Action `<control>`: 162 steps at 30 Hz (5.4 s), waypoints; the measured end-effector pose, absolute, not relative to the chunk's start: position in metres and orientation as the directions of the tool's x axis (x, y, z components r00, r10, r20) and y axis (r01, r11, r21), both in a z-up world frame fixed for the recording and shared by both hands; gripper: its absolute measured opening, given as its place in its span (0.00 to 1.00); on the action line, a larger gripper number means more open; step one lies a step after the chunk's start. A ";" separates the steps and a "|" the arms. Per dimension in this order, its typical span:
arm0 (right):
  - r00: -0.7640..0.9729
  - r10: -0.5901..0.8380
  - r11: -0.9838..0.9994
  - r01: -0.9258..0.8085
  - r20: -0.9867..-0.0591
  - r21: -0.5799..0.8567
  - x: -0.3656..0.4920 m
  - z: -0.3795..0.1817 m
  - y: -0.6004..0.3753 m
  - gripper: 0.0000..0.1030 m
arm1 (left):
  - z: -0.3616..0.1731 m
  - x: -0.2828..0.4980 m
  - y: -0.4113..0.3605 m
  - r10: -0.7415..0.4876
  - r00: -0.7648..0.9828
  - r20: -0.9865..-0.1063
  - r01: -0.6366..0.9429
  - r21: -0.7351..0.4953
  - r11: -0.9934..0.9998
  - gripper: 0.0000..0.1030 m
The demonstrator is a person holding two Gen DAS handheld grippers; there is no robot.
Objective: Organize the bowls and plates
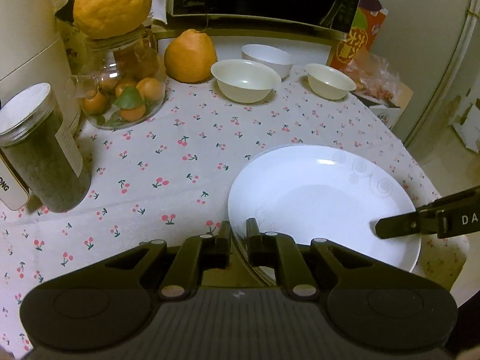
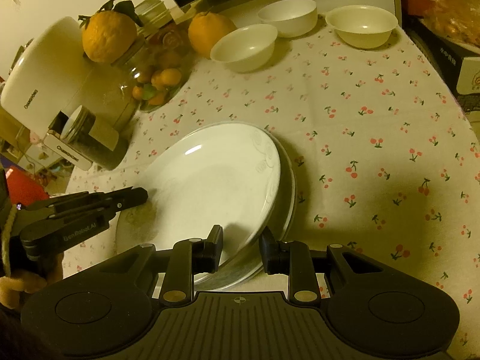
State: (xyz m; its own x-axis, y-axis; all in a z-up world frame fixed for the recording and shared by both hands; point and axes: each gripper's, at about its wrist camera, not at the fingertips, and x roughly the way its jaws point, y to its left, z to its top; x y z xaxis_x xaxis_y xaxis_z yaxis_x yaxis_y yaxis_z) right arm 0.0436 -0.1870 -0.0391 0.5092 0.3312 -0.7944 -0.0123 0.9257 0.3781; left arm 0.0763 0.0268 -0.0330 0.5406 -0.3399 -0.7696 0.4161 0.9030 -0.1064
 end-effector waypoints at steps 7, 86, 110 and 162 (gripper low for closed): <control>0.521 0.295 0.945 -0.035 -0.801 0.325 0.042 -0.036 -0.181 0.26 | -0.034 0.074 0.020 -0.312 0.547 -0.777 0.428 -0.061 0.902 0.09; 0.787 0.184 0.928 0.059 -0.589 0.368 0.247 0.028 -0.298 0.97 | 0.023 0.264 -0.085 -0.267 0.685 -0.678 0.300 -0.071 0.951 1.00; 0.766 0.239 0.876 0.095 -0.596 0.473 0.334 -0.055 -0.318 0.24 | -0.045 0.338 -0.125 -0.310 0.672 -0.673 0.305 -0.130 0.943 0.16; 0.579 0.275 0.942 -0.001 -0.768 0.336 0.214 -0.005 -0.312 0.15 | -0.006 0.222 -0.112 -0.402 0.509 -0.761 0.422 -0.187 0.887 0.08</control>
State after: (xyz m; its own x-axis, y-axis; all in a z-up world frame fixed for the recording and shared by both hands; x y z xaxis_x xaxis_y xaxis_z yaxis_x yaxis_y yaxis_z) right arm 0.2144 -0.3121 -0.0047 0.5788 0.2749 -0.7677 -0.0010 0.9417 0.3364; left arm 0.2217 -0.1118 -0.0060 0.5094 -0.4024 -0.7607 0.4216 0.8873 -0.1870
